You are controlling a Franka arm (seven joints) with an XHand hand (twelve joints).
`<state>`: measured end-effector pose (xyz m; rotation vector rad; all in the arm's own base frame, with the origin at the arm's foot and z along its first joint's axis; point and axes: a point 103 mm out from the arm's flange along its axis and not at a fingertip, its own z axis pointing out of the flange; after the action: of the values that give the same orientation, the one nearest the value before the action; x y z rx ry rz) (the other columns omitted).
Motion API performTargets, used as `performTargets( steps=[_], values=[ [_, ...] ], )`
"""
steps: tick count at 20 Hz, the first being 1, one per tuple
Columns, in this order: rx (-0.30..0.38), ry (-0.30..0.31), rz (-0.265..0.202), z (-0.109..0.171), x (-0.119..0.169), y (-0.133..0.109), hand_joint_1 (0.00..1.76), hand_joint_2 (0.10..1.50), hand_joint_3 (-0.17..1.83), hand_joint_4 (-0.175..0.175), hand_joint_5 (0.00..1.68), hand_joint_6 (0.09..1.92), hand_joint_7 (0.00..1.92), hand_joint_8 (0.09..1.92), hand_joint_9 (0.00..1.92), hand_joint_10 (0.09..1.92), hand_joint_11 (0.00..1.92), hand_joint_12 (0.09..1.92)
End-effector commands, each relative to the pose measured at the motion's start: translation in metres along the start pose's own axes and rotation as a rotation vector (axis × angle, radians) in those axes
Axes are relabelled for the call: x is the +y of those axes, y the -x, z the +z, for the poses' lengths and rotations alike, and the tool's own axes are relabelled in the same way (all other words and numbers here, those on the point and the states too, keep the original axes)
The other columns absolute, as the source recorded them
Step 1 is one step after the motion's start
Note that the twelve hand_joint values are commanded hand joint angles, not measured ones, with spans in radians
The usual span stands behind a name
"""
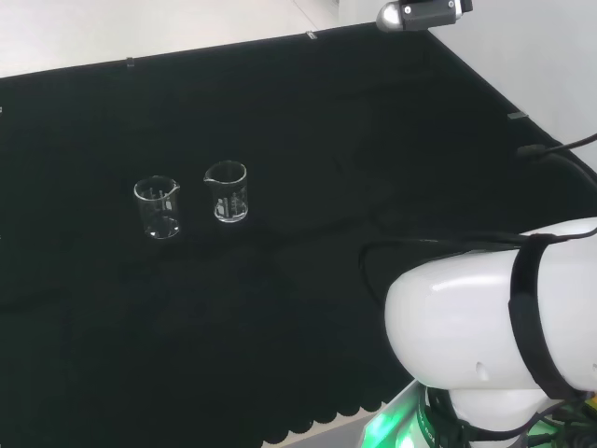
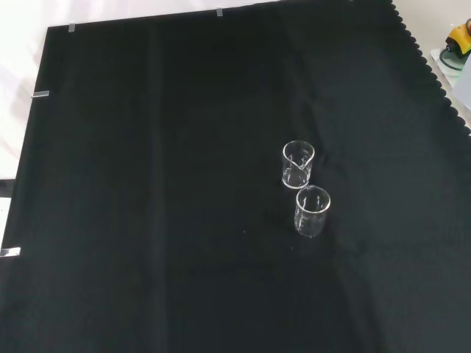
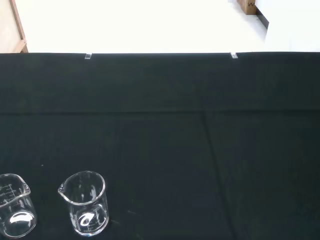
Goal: Pick up the beaker on the right.
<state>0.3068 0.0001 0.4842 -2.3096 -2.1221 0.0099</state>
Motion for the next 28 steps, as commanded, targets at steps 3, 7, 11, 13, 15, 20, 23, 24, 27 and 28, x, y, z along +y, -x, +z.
performTargets(
  steps=[3, 7, 11, 13, 15, 20, 23, 24, 27, 28],
  values=[
    [-0.004, 0.015, 0.007, 0.001, 0.0, -0.002, 0.07, 1.07, 0.81, -0.012, 0.06, 0.09, 0.0, 0.31, 0.0, 0.6, 0.0, 0.74],
    [-0.009, 0.007, 0.009, 0.003, 0.002, -0.004, 0.05, 1.09, 0.79, -0.013, 0.08, 0.09, 0.0, 0.31, 0.0, 0.6, 0.0, 0.73],
    [-0.004, 0.021, 0.003, 0.008, 0.006, -0.004, 0.06, 1.09, 0.79, -0.013, 0.09, 0.09, 0.01, 0.32, 0.0, 0.6, 0.0, 0.73],
    [0.02, 0.031, -0.005, 0.015, 0.009, -0.004, 0.08, 1.08, 0.78, -0.014, 0.09, 0.09, 0.01, 0.32, 0.01, 0.61, 0.0, 0.73],
    [0.02, 0.021, 0.001, 0.022, 0.014, -0.004, 0.1, 1.07, 0.78, -0.014, 0.1, 0.09, 0.02, 0.33, 0.01, 0.61, 0.0, 0.73],
    [0.021, 0.003, 0.007, 0.042, 0.039, -0.011, 0.13, 1.05, 0.79, -0.015, 0.1, 0.09, 0.03, 0.35, 0.03, 0.62, 0.0, 0.74],
    [0.032, -0.006, -0.003, 0.053, 0.058, -0.029, 0.15, 1.04, 0.79, -0.015, 0.1, 0.09, 0.03, 0.35, 0.03, 0.62, 0.0, 0.74],
    [0.027, -0.009, -0.006, 0.056, 0.065, -0.036, 0.15, 1.04, 0.79, -0.015, 0.1, 0.09, 0.03, 0.36, 0.03, 0.62, 0.0, 0.74],
    [0.042, -0.006, -0.015, 0.064, 0.077, -0.048, 0.16, 1.03, 0.8, -0.016, 0.1, 0.09, 0.03, 0.36, 0.03, 0.62, 0.0, 0.74],
    [0.036, -0.016, -0.02, 0.066, 0.081, -0.051, 0.16, 1.03, 0.8, -0.016, 0.1, 0.09, 0.03, 0.36, 0.03, 0.62, 0.0, 0.74]
  ],
)
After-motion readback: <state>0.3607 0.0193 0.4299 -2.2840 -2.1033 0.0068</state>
